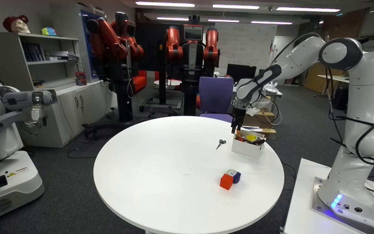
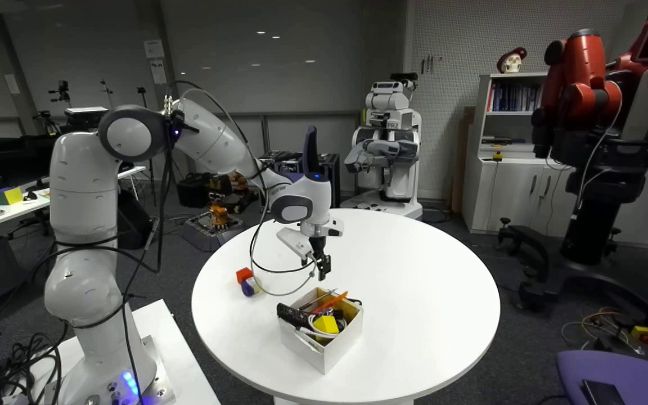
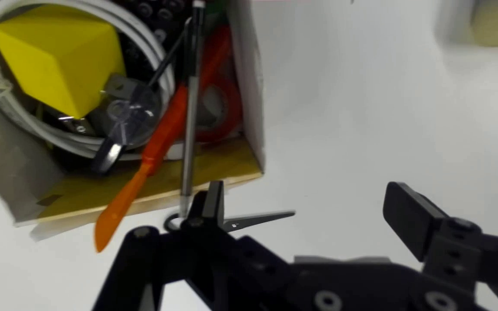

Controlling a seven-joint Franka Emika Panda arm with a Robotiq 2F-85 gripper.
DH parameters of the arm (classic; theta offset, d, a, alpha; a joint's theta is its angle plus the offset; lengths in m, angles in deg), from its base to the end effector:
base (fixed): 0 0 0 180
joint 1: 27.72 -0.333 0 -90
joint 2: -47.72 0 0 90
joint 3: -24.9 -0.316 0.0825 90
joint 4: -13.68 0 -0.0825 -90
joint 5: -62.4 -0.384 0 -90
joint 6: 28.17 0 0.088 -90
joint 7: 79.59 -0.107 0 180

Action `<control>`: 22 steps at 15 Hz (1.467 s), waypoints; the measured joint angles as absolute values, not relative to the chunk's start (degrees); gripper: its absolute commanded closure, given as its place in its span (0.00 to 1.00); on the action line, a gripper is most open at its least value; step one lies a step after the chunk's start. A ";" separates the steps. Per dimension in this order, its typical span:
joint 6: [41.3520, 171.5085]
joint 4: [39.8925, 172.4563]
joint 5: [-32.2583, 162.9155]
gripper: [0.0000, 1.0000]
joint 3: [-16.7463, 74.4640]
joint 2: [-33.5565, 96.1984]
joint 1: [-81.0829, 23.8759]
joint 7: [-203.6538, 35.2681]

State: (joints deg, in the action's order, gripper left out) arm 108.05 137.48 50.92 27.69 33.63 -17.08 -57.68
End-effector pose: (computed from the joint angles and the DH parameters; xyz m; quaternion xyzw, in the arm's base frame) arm 0.5459 -0.1280 0.2806 -0.9980 -0.0012 -0.0056 0.0635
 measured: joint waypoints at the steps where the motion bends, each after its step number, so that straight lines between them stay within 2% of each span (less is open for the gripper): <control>1: 106.60 138.35 48.85 0.00 26.84 34.88 -17.10 -55.16; 6: 99.72 142.98 40.87 0.00 23.34 40.19 -19.11 -50.66; 10: 100.00 147.15 41.23 0.00 21.90 40.86 -23.88 -54.20; 16: 106.69 150.81 47.50 0.00 18.51 40.65 -32.02 -72.49; 22: 112.58 150.73 64.53 0.00 19.05 37.41 -35.98 -96.84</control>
State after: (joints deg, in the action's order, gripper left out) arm 112.58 150.73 64.53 19.05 37.41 -35.98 -96.84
